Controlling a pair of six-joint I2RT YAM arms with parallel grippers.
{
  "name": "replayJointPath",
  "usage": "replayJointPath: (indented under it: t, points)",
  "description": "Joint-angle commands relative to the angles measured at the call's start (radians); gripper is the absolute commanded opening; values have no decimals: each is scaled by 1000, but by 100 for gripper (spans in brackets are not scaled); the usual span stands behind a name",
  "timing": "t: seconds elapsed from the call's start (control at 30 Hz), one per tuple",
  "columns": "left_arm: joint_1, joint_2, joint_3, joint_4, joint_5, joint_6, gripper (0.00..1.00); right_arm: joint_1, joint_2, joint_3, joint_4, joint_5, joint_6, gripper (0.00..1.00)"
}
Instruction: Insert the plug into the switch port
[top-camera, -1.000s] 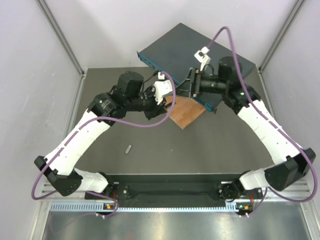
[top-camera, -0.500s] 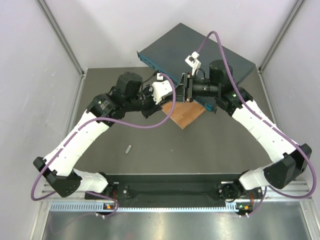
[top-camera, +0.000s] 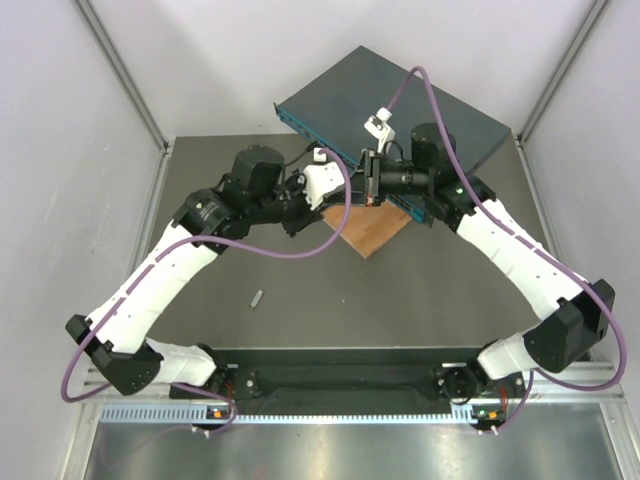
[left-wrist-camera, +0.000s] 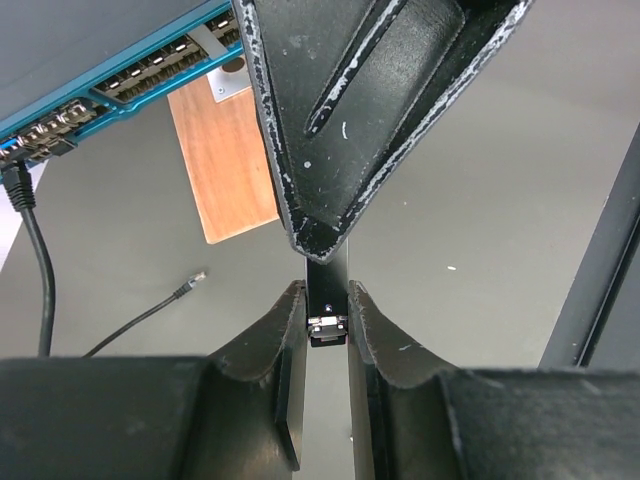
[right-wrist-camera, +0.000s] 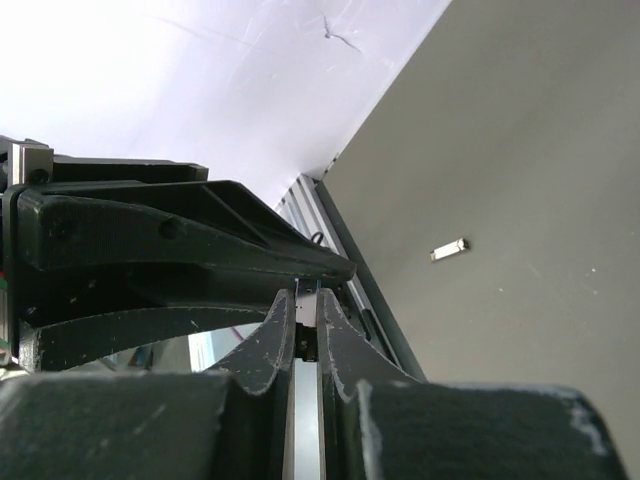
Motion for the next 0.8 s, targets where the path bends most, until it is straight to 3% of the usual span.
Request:
replayJointPath:
  t: [0.0,0.23,0.77]
  points:
    - [-3,-47,1,54,11,10,23,13,-4,-9,51,0,19,0]
    - [-3,-53,-10,69,8,13,34,4,-3,-49,88,-15,92,0]
    - [-4,-61,-58,71,28,10,46,-18,2,-77,152,-43,190,0]
